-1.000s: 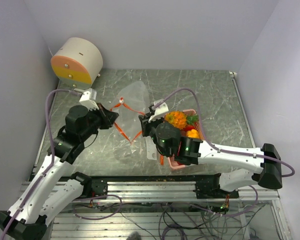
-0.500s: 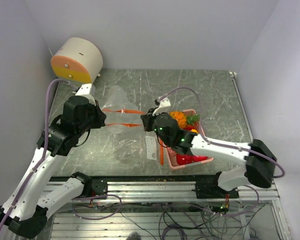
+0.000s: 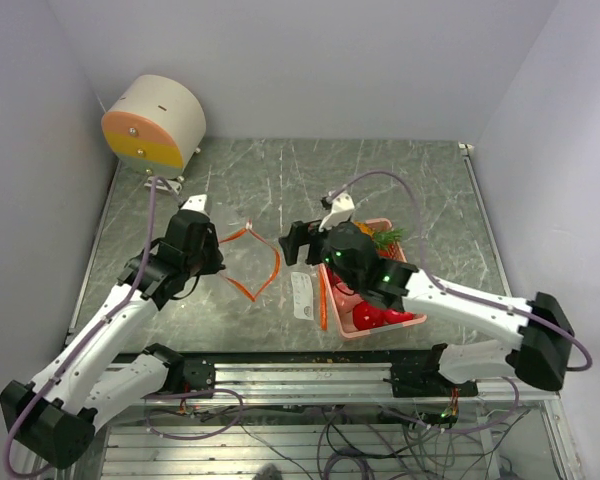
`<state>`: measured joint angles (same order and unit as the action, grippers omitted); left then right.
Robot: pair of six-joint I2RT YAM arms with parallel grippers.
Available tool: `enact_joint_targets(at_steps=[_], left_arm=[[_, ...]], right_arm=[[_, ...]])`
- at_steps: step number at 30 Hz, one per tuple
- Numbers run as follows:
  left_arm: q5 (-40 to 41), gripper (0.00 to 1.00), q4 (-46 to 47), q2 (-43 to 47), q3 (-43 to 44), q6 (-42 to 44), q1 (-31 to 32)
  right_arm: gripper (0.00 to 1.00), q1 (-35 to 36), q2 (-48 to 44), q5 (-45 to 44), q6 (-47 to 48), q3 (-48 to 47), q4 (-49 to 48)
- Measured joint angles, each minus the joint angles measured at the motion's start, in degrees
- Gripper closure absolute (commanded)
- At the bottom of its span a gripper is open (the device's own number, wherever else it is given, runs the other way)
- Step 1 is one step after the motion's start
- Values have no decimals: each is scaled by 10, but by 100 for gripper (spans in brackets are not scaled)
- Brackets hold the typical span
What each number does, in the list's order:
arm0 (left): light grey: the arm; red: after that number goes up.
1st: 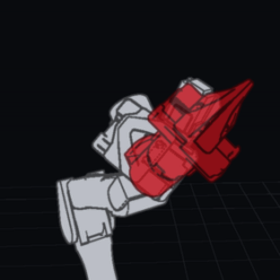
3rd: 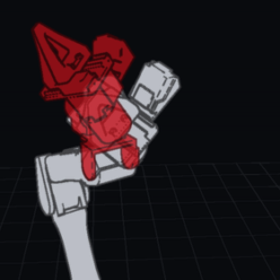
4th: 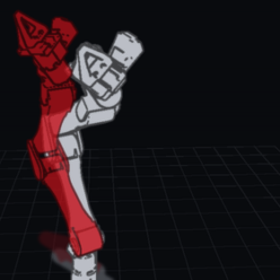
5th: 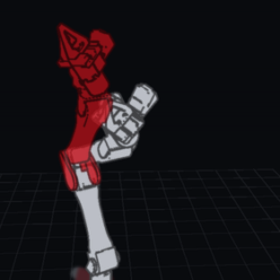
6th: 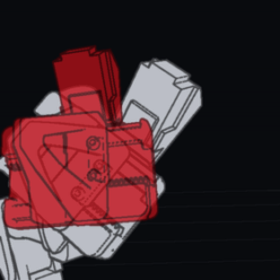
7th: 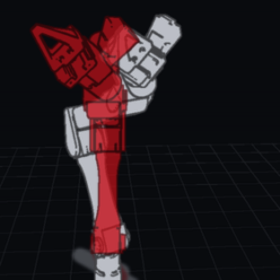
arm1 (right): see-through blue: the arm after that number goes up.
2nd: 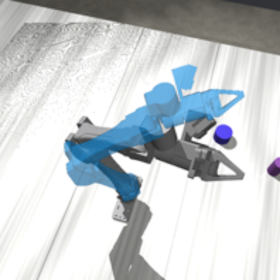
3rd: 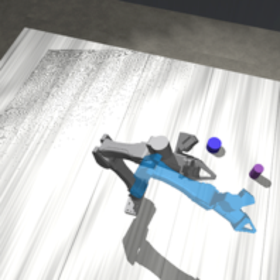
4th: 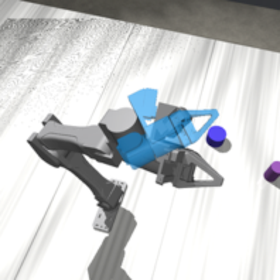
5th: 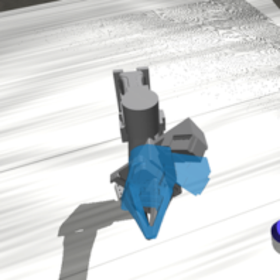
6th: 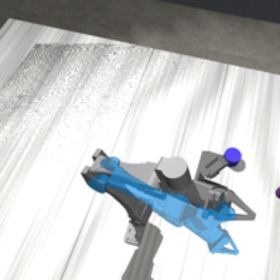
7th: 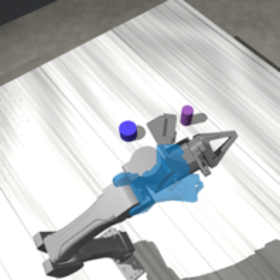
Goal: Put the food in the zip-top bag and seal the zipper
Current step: Open the zipper of the food storage bag at the center of the board, then pick up the fake fruit from the bin.
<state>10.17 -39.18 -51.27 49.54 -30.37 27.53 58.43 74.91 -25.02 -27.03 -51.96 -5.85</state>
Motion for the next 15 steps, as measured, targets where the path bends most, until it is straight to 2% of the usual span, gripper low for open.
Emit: enact_joint_targets(at_steps=[6,15], left_arm=[[14,93,51,-29,-10,-17,33],[33,93,91,-39,-10,-21,68]], right_arm=[[0,-12,-83,-30,-30,-4,107],[0,-118,-98,-35,-120,-8,296]])
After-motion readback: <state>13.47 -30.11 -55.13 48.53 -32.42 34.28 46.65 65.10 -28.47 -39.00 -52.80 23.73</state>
